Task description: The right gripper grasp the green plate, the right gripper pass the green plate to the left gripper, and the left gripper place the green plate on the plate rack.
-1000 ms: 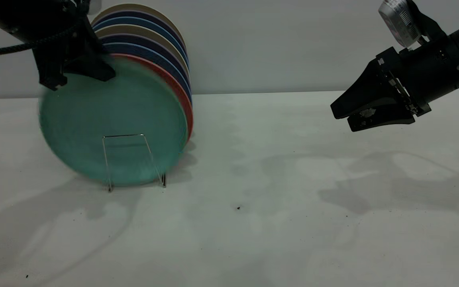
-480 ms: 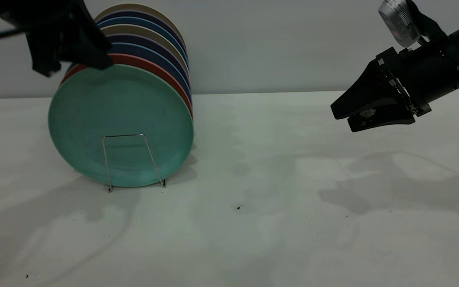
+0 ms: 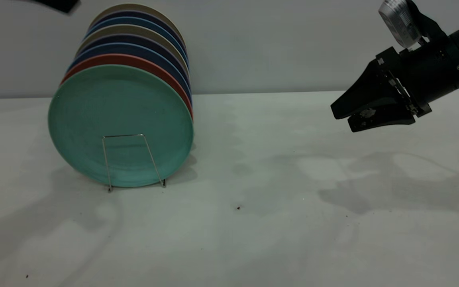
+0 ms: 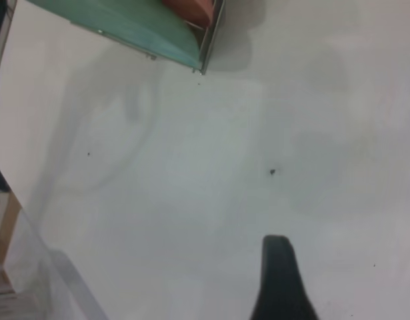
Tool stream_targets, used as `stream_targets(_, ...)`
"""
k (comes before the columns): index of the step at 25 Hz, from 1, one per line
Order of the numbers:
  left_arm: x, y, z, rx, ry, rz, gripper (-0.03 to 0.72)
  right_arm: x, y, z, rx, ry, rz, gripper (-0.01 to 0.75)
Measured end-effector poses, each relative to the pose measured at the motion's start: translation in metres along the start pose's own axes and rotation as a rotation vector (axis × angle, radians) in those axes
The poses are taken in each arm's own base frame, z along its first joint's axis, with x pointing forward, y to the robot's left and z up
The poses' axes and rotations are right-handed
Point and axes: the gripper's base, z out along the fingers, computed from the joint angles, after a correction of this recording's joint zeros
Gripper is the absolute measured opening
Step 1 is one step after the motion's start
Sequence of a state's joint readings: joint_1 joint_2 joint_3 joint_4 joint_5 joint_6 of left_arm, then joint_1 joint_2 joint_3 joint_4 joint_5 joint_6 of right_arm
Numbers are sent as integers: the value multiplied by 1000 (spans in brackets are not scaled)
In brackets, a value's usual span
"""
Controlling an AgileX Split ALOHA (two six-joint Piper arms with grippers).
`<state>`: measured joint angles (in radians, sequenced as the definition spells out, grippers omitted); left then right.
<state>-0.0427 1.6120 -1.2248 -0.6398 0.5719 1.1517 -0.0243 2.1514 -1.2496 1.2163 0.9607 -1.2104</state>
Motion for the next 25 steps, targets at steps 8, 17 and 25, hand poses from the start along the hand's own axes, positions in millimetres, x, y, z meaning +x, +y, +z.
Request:
stream_targets(8,23,17,-52,-145,102,-713,296,-2,21,-9,196,148,-56,534)
stream_targets(17,38,8,-60,-121,295,-724,515,-20,111,-48,620,244,-215,534)
stream_targets(25,37,-12,-87,-75,361,-751,551,3,167,-123,834,314,-94,534)
